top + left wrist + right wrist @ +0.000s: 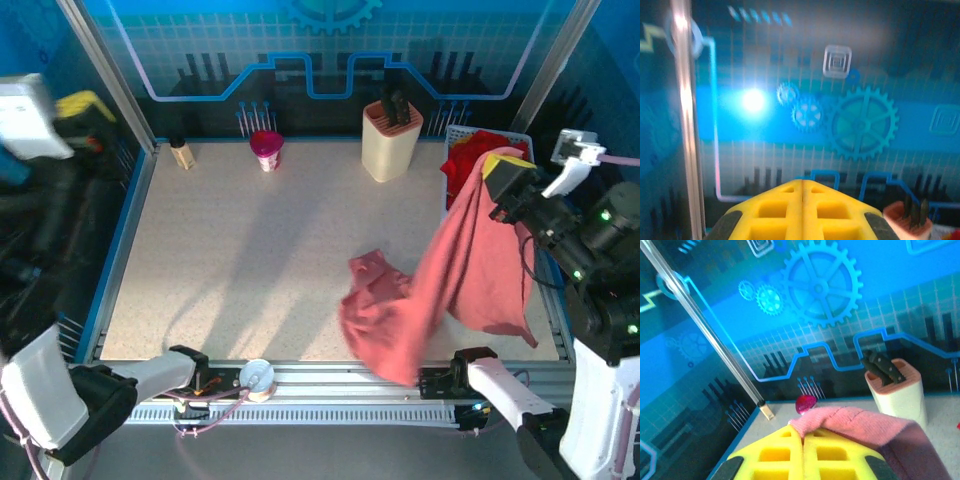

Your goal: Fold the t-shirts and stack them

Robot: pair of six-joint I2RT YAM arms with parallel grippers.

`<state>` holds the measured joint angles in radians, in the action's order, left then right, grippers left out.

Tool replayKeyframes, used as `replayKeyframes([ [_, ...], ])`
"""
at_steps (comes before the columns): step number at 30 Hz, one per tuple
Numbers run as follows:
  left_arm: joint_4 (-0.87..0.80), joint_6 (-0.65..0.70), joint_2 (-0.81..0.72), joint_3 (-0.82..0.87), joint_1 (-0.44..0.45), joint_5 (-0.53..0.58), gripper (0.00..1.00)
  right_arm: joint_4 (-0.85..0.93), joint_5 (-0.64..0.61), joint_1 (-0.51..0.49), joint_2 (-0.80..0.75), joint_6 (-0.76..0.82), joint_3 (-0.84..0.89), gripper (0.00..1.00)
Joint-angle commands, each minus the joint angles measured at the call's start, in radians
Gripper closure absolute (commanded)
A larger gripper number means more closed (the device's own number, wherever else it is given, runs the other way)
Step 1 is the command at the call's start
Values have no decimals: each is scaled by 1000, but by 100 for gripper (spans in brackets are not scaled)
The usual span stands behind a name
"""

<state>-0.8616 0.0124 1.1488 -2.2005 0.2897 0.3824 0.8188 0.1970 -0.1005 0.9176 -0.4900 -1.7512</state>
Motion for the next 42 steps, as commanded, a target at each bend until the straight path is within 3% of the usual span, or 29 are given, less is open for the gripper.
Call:
replayKeyframes([
  [1,50,-114,-6,244,-9,-62,100,-55,29,12,40,-28,79,100],
  [3,71,-210,-31,396,-9,-140,100,-69,19,13,41,-23,103,100],
  [7,197,-366,-76,711,-9,-417,69,-46,-1,12,62,3,91,100],
  [9,265,-416,-94,842,1,-515,61,-46,-1,12,64,10,95,100],
  [14,331,-454,-99,1014,134,-498,53,-45,-12,12,67,10,129,100],
  [20,423,-581,24,1126,303,-501,44,-56,-24,10,65,0,171,100],
  [26,456,-658,228,1113,481,-459,38,-35,-42,12,63,14,179,100],
  [31,361,-699,460,997,608,-431,44,-17,-60,13,55,24,186,100],
  [42,360,-770,755,854,739,-482,52,31,-121,15,41,43,211,100],
])
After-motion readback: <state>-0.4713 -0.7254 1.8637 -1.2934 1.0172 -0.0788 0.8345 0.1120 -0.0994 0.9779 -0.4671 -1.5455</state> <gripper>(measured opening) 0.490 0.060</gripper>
